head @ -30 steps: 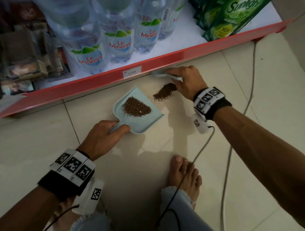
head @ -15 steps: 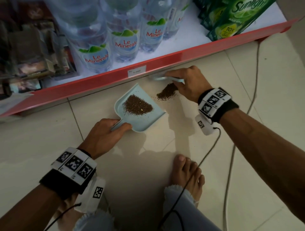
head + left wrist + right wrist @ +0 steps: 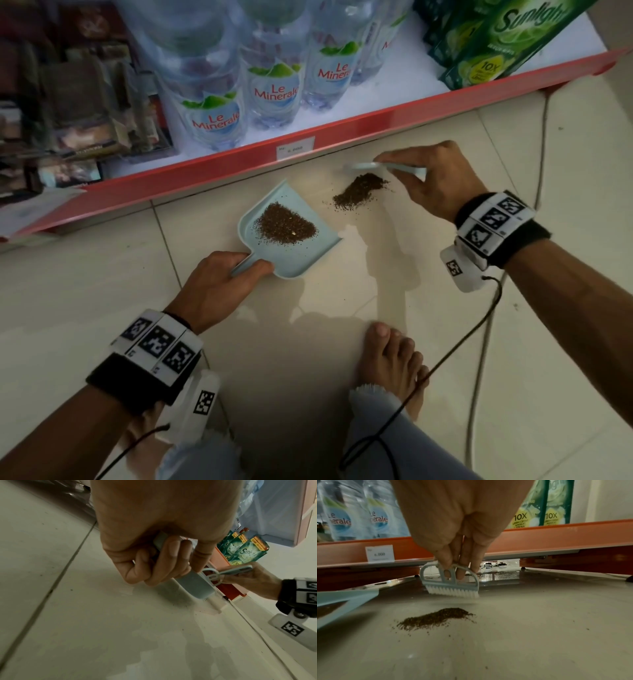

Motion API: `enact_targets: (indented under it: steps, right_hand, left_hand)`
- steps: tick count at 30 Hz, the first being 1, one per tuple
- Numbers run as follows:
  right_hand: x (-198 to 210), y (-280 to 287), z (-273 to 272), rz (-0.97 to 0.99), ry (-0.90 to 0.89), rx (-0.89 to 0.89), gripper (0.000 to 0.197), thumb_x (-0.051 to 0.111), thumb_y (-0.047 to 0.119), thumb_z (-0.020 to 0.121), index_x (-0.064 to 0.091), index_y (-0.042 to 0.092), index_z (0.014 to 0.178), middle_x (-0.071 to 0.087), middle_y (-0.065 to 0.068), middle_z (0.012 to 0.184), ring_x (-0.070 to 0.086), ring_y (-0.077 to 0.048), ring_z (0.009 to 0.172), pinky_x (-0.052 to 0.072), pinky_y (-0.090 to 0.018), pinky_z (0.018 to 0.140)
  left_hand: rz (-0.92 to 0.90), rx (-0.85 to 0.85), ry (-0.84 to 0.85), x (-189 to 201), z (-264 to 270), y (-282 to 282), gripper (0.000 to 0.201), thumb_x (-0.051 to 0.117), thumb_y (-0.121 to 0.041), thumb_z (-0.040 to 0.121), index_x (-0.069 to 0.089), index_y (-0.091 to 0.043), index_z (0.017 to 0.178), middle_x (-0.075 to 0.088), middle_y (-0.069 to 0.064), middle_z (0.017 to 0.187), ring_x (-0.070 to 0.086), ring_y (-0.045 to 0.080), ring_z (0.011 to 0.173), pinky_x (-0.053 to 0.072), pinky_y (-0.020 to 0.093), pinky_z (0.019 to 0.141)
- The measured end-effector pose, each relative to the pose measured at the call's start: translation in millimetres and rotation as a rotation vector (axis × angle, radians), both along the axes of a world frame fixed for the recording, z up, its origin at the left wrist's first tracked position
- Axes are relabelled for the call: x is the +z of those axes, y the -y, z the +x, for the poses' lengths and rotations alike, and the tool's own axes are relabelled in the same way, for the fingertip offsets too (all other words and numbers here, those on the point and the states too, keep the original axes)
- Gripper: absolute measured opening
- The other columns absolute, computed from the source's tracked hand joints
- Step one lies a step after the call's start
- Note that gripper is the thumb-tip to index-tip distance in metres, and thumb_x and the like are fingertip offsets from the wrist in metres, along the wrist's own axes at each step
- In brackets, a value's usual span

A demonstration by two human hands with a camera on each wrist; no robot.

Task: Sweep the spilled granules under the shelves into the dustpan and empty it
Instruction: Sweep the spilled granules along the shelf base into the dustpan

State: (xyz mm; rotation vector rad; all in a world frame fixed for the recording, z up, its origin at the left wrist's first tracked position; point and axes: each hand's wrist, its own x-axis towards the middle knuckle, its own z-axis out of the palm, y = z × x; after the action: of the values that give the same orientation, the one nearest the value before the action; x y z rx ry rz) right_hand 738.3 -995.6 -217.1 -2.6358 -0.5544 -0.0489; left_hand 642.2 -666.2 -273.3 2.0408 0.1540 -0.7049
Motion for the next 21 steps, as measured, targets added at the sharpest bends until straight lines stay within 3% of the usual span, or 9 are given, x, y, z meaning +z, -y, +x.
enact_targets:
  steps: [3, 6, 10, 14, 18, 21]
  right_hand:
    - [-4.9, -12.8, 12.9, 0.011, 0.121, -0.034, 0.032, 0.062, 0.002, 0.088, 0.073, 0.015, 0.116, 0.075, -0.008, 0.106, 0.073, -0.027, 0.088, 0.058, -0.033, 0.085]
    - [-15.1, -39.1, 14.0, -0.023, 0.006, 0.003, 0.044, 0.057, -0.009, 0.085, 0.070, 0.015, 0.120, 0.073, -0.010, 0.112, 0.074, -0.025, 0.090, 0.052, -0.024, 0.088]
    - [-11.1, -29.8, 0.3, -0.093, -0.158, 0.171, 0.046, 0.061, -0.010, 0.081, 0.071, 0.014, 0.119, 0.071, -0.010, 0.117, 0.072, -0.027, 0.098, 0.056, -0.036, 0.090]
    - [3.3, -8.9, 4.4, -0.049, -0.041, 0.210, 0.028, 0.067, 0.000, 0.087, 0.074, 0.011, 0.112, 0.076, -0.008, 0.105, 0.074, -0.027, 0.085, 0.059, -0.040, 0.075]
    - [-3.2, -34.7, 15.7, -0.009, 0.025, 0.174, 0.032, 0.064, -0.002, 0.087, 0.073, 0.008, 0.116, 0.073, -0.010, 0.113, 0.071, -0.027, 0.101, 0.056, -0.039, 0.091]
    - [-9.9, -60.1, 15.7, -0.086, -0.130, 0.231, 0.037, 0.060, -0.006, 0.086, 0.071, 0.008, 0.119, 0.070, -0.010, 0.119, 0.069, -0.027, 0.105, 0.055, -0.037, 0.093]
  left_hand:
    - [-0.016, 0.003, -0.019, -2.2, -3.9, 0.7, 0.043, 0.063, -0.048, 0.086, 0.048, -0.020, 0.057, 0.044, -0.007, 0.052, 0.040, 0.009, 0.047, 0.035, 0.031, 0.058]
    - [-0.015, -0.024, -0.024, -1.4, -5.7, 1.9, 0.044, 0.063, -0.048, 0.086, 0.048, -0.021, 0.055, 0.044, -0.009, 0.049, 0.040, 0.007, 0.044, 0.035, 0.030, 0.057]
    - [-0.021, -0.008, -0.011, 2.3, -5.6, -3.7, 0.042, 0.062, -0.050, 0.085, 0.050, -0.022, 0.056, 0.044, -0.009, 0.050, 0.040, 0.007, 0.045, 0.036, 0.030, 0.056]
    - [-0.035, 0.034, -0.027, 1.7, -9.7, -7.5, 0.043, 0.064, -0.045, 0.088, 0.054, -0.026, 0.051, 0.046, -0.012, 0.048, 0.041, 0.004, 0.043, 0.035, 0.030, 0.056]
    - [-0.015, 0.017, -0.027, 1.5, -13.7, -4.6, 0.045, 0.064, -0.041, 0.089, 0.049, -0.020, 0.054, 0.044, -0.012, 0.046, 0.040, 0.003, 0.041, 0.035, 0.029, 0.056]
    - [-0.015, 0.004, -0.023, 3.6, -14.7, -6.3, 0.043, 0.063, -0.041, 0.089, 0.049, -0.019, 0.055, 0.045, -0.012, 0.047, 0.040, 0.003, 0.042, 0.034, 0.028, 0.056]
